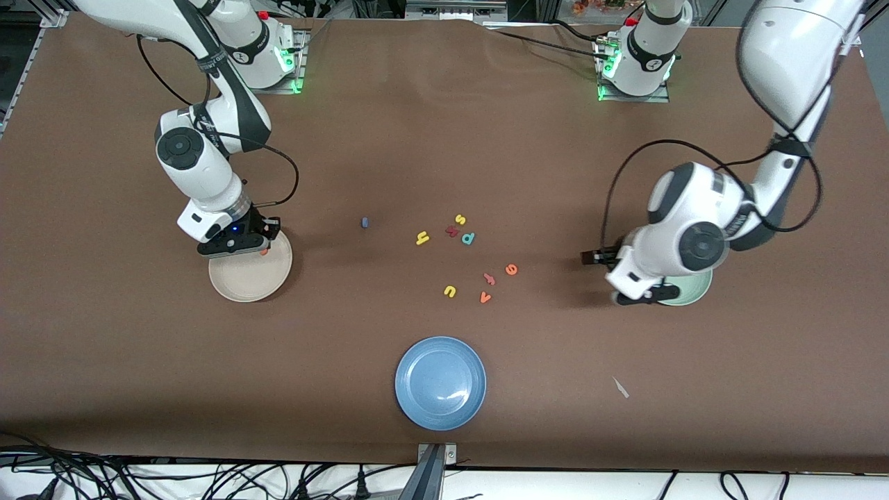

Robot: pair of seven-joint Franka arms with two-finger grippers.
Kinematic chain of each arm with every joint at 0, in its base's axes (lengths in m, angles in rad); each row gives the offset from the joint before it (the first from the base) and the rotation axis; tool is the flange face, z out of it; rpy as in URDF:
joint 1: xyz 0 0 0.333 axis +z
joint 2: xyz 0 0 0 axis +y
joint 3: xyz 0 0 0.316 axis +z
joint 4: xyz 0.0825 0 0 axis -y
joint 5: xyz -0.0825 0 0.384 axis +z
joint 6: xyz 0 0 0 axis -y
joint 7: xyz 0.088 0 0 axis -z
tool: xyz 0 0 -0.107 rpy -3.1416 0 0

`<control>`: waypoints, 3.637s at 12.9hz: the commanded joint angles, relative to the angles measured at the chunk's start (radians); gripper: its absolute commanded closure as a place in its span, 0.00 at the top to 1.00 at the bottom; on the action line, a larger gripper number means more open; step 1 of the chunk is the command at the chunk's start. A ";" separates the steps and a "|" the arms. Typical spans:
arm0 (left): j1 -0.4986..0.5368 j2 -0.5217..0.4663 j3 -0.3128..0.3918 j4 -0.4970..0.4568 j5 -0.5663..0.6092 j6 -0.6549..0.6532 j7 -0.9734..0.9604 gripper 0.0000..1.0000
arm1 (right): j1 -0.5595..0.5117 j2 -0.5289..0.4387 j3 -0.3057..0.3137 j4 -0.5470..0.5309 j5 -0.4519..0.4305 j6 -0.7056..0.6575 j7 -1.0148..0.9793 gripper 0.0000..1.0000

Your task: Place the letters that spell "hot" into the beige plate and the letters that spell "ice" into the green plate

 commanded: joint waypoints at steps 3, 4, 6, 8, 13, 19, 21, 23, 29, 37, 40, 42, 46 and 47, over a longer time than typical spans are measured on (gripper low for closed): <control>-0.159 0.148 0.024 0.101 0.021 0.203 -0.267 1.00 | 0.002 0.004 0.030 -0.009 -0.003 -0.008 0.133 0.45; -0.188 0.159 0.044 0.104 0.021 0.214 -0.289 1.00 | 0.009 0.006 0.061 -0.006 -0.003 -0.007 0.196 0.45; -0.275 0.174 0.111 0.104 0.021 0.258 -0.336 1.00 | 0.065 0.043 0.078 0.032 -0.003 -0.005 0.366 0.45; -0.352 0.195 0.185 0.105 0.020 0.294 -0.359 1.00 | 0.129 0.073 0.098 0.068 -0.004 -0.002 0.516 0.45; -0.374 0.208 0.203 0.107 0.020 0.318 -0.365 0.89 | 0.274 0.145 0.096 0.132 -0.014 0.025 0.746 0.45; -0.376 0.218 0.207 0.107 0.021 0.320 -0.364 0.74 | 0.277 0.173 0.098 0.068 -0.030 0.114 0.744 0.45; -0.382 0.218 0.205 0.107 0.021 0.320 -0.365 0.74 | 0.277 0.179 0.098 0.065 -0.030 0.124 0.746 0.45; -0.394 0.218 0.210 0.107 0.021 0.320 -0.384 0.74 | 0.277 0.176 0.096 0.048 -0.032 0.125 0.746 0.45; -0.409 0.237 0.233 0.121 0.021 0.326 -0.384 0.58 | 0.277 0.179 0.096 -0.007 -0.066 0.203 0.746 0.36; -0.409 0.237 0.233 0.122 0.023 0.326 -0.384 0.44 | 0.277 0.190 0.095 0.002 -0.092 0.205 0.746 0.40; -0.412 0.237 0.231 0.133 0.021 0.326 -0.385 0.48 | 0.285 0.217 0.095 0.002 -0.104 0.235 0.746 0.40; -0.426 0.235 0.231 0.133 0.020 0.326 -0.396 0.48 | 0.292 0.222 0.095 0.006 -0.104 0.237 0.746 0.40; -0.429 0.235 0.233 0.133 0.023 0.326 -0.399 0.40 | 0.291 0.224 0.093 0.006 -0.112 0.240 0.746 0.34; -0.429 0.235 0.233 0.133 0.023 0.326 -0.399 0.36 | 0.292 0.227 0.093 0.006 -0.112 0.248 0.746 0.28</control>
